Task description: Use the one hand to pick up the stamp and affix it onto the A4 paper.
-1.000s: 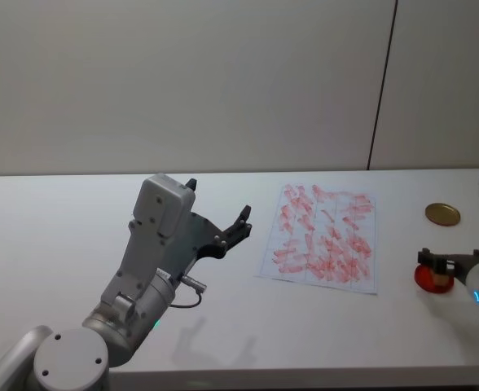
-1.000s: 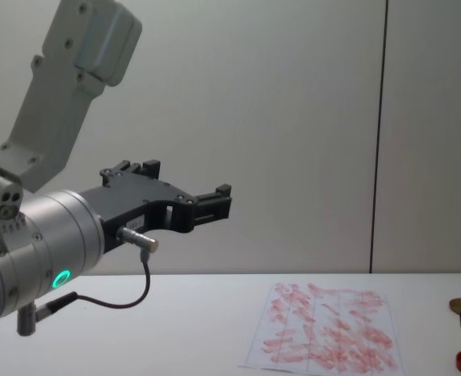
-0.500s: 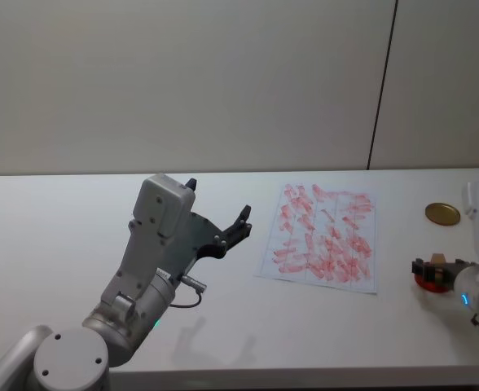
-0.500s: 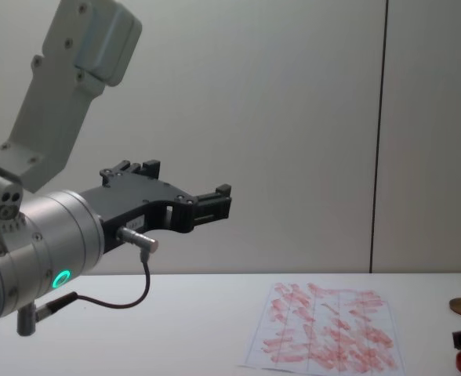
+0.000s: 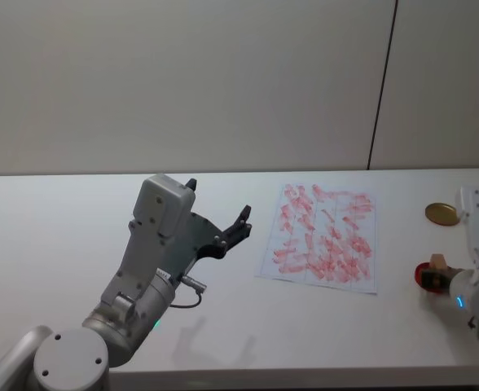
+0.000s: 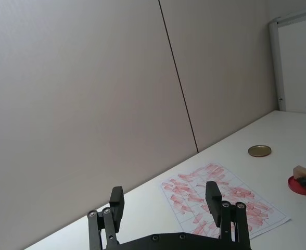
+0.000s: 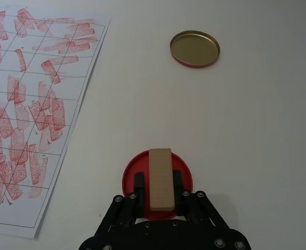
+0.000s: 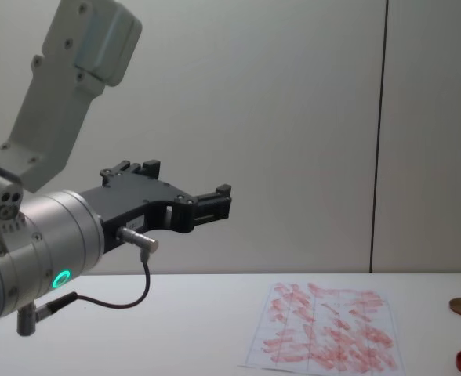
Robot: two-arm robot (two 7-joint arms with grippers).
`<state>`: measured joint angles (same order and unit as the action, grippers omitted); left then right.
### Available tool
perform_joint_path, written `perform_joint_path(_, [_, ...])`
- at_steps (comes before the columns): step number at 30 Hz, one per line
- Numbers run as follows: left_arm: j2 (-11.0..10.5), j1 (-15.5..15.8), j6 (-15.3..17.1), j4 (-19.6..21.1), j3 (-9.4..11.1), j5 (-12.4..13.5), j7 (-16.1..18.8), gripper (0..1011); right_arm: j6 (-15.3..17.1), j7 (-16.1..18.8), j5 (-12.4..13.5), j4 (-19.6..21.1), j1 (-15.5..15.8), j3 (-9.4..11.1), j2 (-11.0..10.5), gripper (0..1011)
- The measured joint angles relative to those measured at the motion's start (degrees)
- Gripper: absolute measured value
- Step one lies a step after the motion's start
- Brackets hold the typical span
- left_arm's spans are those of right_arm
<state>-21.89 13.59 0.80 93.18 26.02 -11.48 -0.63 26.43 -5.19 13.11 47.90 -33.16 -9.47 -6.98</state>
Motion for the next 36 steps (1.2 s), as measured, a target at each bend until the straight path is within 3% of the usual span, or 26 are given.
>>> perform_joint_path(5, [0.0,0.0,0.0,0.0,0.0,0.0,0.0,993,0.1,-0.5,-0.1,-0.4,-0.2,0.0,0.2,220])
perform_joint_path(29, [0.0,0.0,0.0,0.0,0.0,0.0,0.0,993,0.4,-0.8,1.8,-2.7,-1.0,1.3,0.6,221])
perform_joint_path(36, [0.0,0.0,0.0,0.0,0.0,0.0,0.0,993,0.0,-0.3,2.0,-1.6,-0.6,1.4,0.6,220])
